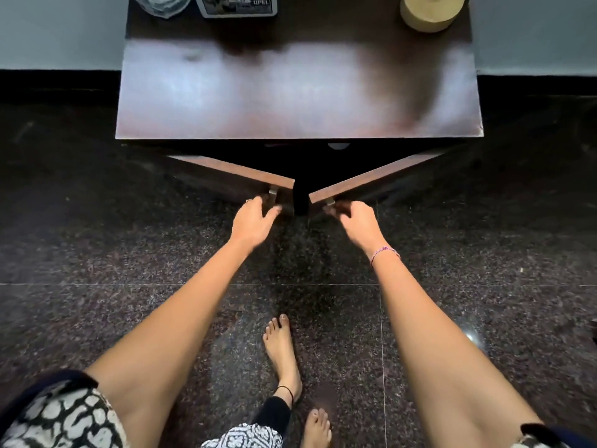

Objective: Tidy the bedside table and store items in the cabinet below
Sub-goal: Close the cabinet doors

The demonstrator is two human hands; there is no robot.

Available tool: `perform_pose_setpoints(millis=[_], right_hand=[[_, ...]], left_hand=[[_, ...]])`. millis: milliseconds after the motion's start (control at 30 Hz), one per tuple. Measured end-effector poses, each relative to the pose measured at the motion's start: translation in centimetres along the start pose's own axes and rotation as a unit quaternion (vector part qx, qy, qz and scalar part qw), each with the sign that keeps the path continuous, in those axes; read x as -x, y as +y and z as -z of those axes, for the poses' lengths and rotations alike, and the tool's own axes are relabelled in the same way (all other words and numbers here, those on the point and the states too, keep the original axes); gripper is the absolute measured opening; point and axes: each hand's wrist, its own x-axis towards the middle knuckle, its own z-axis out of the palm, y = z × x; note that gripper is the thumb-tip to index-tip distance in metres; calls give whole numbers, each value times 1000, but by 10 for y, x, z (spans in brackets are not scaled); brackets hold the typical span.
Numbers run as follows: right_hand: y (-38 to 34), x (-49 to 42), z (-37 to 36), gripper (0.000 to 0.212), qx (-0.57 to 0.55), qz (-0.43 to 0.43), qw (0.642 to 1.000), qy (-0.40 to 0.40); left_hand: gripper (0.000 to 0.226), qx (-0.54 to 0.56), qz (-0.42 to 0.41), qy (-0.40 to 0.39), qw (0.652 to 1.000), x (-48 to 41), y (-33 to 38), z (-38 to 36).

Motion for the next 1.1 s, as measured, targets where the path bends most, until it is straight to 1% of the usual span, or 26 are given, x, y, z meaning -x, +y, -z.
perform_pose_setpoints(millis=[100, 167, 300, 400, 533, 633, 733, 867, 1000, 1100], right_hand=[[0, -10, -7, 30, 1, 1, 1000, 25], [-2, -18, -9, 31, -12, 4, 999, 30], [-5, -36, -10, 30, -17, 8, 1000, 20], [-10, -50, -10, 29, -11, -7, 1000, 25], [-21, -63, -8, 25, -72, 16, 997, 28], [-26, -72, -9, 26, -99, 18, 995, 13], [-29, -80, -10, 27, -118, 17, 993, 22], [-28, -84, -11, 25, -104, 36, 993, 47], [-26, -84, -14, 25, -99, 33, 993, 61], [-26, -84, -11, 27, -98, 27, 994, 51]], left_hand=[[27, -12, -24, 29, 999, -12, 2, 3], [22, -17, -25, 55, 998, -18, 4, 5], [24, -28, -36, 75, 996, -29, 9, 7], [23, -40, -33, 76, 996, -42, 15, 9], [24, -56, -20, 82, 995, -56, 23, 11], [25, -28, -38, 71, 996, -63, 24, 13], [24, -8, -54, 64, 996, -69, 24, 14], [23, 14, -43, 69, 997, -77, 27, 11], [21, 42, -38, 55, 997, -80, 25, 11], [21, 44, -37, 41, 997, -83, 25, 12]])
